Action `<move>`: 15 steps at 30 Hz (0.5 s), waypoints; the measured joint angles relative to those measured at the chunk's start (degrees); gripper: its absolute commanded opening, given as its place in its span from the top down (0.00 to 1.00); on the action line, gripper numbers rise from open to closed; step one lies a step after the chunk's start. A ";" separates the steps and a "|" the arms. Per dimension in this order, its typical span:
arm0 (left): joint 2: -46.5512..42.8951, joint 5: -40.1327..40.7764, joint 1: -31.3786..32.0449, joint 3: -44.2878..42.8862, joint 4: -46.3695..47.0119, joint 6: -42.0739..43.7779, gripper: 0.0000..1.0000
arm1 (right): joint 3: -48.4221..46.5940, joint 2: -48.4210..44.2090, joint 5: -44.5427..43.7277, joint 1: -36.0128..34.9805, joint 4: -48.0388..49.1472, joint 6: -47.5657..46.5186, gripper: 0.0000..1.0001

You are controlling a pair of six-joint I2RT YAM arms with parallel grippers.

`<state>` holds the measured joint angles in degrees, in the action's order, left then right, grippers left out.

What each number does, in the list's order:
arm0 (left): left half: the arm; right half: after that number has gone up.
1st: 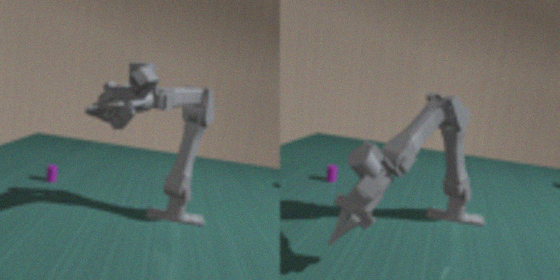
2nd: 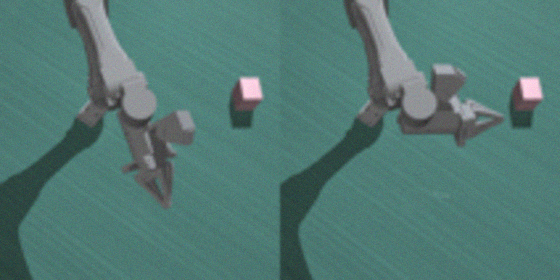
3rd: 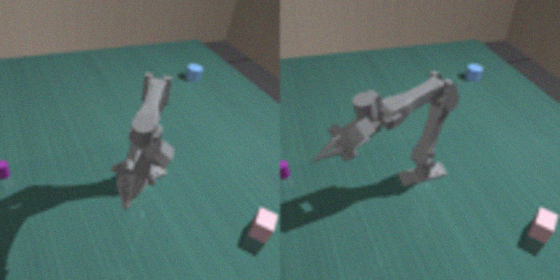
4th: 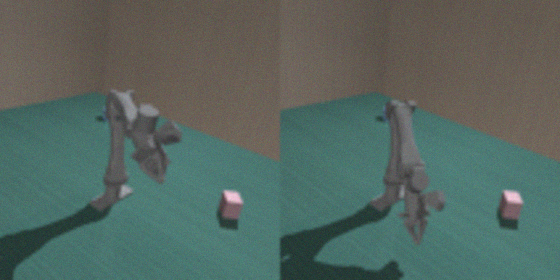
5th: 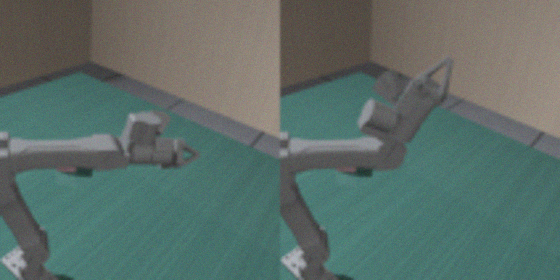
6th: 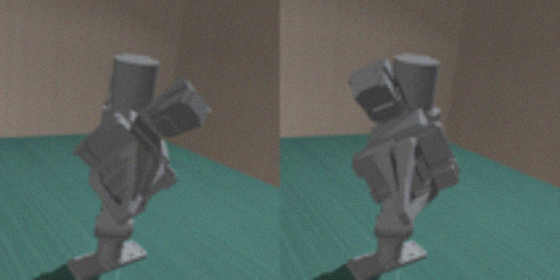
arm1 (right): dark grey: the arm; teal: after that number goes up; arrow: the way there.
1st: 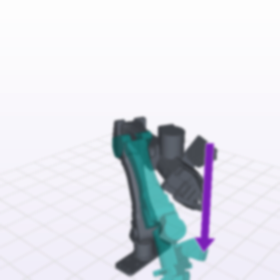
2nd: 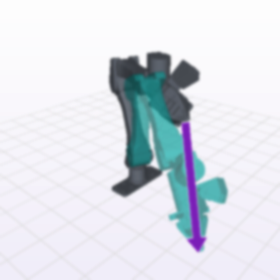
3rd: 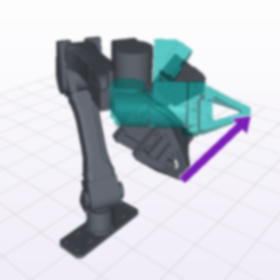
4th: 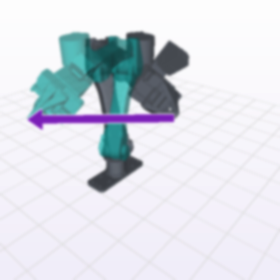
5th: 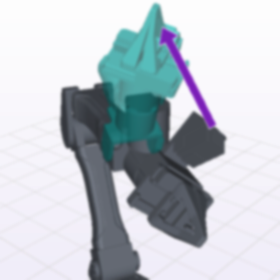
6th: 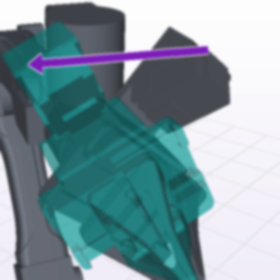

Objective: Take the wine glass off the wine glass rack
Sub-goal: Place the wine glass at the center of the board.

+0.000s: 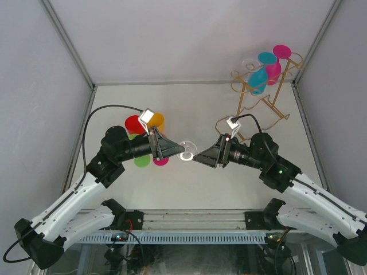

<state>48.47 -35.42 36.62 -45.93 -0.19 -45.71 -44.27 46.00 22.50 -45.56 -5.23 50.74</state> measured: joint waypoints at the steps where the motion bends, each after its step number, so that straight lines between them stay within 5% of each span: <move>1: -0.04 0.31 0.00 0.00 0.00 0.07 1.00 | 0.00 0.76 0.13 -0.94 0.33 0.02 0.44; 5: -0.07 0.76 0.00 0.00 -0.04 0.28 1.00 | 0.00 3.87 0.04 -5.03 3.37 -0.07 0.46; 15: -0.57 0.76 0.00 0.00 -0.68 0.44 1.00 | 3.39 6.80 -5.64 -6.71 14.78 2.45 0.74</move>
<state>47.90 -34.65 36.62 -45.93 -0.86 -45.28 -40.88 52.80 16.86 -52.27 9.54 53.19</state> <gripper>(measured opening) 0.027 0.320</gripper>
